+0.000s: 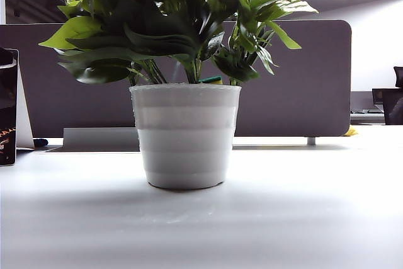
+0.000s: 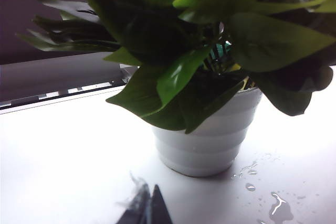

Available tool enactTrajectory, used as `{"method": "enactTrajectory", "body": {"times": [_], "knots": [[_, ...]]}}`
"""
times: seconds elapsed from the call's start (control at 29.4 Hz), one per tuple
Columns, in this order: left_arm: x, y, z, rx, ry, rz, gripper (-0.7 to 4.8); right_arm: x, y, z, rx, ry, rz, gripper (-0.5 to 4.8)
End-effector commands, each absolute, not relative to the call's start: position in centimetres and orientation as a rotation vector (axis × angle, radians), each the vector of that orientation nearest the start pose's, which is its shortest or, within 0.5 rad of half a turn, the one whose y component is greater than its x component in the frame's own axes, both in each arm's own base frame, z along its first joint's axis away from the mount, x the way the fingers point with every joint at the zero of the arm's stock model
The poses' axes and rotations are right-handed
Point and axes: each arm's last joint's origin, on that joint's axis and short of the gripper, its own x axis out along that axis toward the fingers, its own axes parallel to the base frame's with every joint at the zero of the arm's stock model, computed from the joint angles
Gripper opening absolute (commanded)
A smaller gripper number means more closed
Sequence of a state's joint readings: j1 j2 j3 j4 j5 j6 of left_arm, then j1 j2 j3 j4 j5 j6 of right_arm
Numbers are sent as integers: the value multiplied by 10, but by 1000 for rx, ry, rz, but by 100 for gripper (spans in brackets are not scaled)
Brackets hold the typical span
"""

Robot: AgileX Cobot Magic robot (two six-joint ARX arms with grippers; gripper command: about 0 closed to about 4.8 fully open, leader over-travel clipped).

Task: Pick up the watering can from the table, water the potted plant, and put the can back.

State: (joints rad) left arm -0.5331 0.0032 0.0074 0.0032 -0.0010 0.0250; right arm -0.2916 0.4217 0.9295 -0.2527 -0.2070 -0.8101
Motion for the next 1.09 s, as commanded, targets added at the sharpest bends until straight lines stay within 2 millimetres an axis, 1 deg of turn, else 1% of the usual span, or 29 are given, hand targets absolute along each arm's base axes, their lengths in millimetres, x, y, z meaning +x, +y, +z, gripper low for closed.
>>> {"method": "enactTrajectory", "body": {"times": [0.03, 0.92, 1.09], "knots": [[84, -49, 168, 17, -24, -533, -5, 46, -8, 424, -886, -339, -237, -6], [84, -49, 167, 17, -24, -533, -5, 46, -8, 424, -883, -334, -235, -6], [84, -49, 168, 16, -24, -533, -5, 48, -8, 420, -829, -294, -210, -6]]}}
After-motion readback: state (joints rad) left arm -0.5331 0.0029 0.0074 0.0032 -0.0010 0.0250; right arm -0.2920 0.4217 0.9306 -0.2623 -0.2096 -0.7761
